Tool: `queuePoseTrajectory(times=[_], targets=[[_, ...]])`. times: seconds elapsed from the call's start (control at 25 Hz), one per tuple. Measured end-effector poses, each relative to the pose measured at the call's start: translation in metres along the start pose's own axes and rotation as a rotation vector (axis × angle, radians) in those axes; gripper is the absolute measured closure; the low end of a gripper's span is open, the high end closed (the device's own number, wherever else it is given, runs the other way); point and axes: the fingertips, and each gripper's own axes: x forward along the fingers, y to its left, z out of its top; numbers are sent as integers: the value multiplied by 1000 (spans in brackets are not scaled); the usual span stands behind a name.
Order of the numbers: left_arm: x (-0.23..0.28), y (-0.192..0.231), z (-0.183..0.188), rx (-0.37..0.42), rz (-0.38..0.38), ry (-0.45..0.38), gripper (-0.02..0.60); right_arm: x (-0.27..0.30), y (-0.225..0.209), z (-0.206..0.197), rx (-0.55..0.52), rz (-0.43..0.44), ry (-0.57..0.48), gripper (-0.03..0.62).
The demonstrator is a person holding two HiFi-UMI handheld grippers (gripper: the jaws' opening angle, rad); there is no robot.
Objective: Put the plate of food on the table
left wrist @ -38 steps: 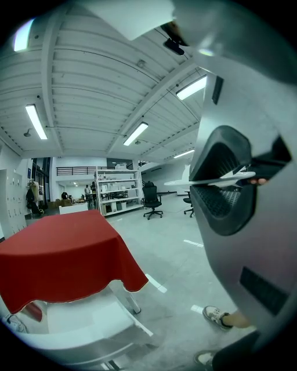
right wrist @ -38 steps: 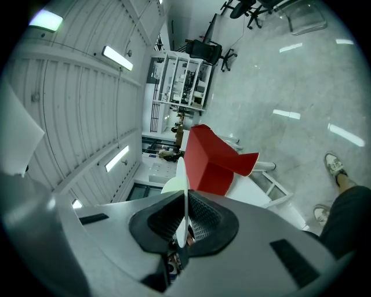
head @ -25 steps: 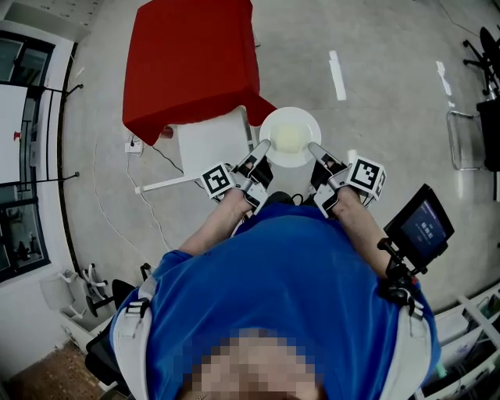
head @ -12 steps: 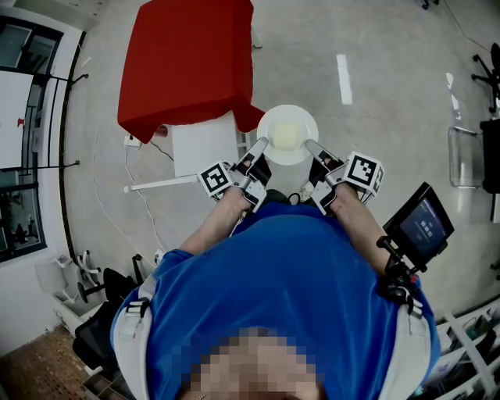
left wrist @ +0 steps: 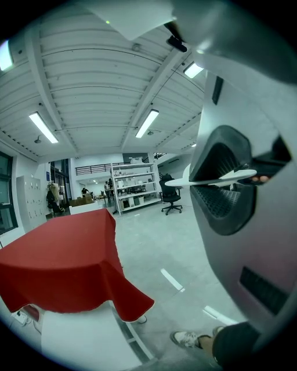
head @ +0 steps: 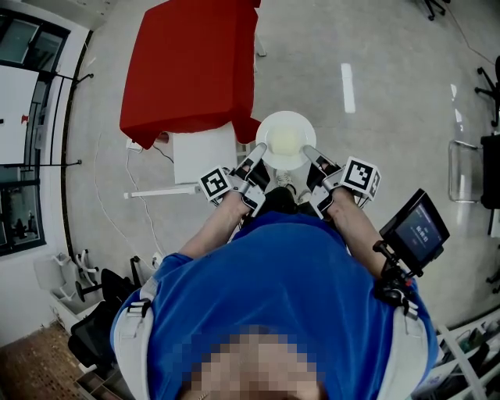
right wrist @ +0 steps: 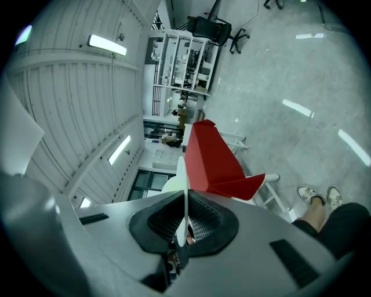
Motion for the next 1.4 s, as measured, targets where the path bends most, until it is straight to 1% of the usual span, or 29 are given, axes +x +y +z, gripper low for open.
queuePoseTrajectory(times=[0.24,0.48,0.68,0.76,0.84,0.92,1.0,1.12,1.28,1.4], targets=[[6,-3,5,9,-16,-2,554,4,3,6,-5,5,-8,582],[6,-2,5,24,-12,-9,554,7,2,8,-34,12,3,582],[1,3,11,61,23,-8,555,11,5,8,-47,17,18,583],[9,-8,31,60,11,-17,555,29,18,17,-52,20,26,582],[27,-13,74,70,17,-27,555,67,36,41,-62,19,42,582],[46,-7,110,75,34,-38,555,102,44,64,-71,19,57,582],[57,-1,129,62,36,-47,555,121,45,76,-73,15,67,583],[62,0,134,59,12,-47,555,128,40,79,-74,4,71,582],[49,-3,120,51,-13,-57,555,115,39,65,-87,-3,72,582],[40,1,123,59,5,-74,555,119,43,60,-96,-10,86,582]])
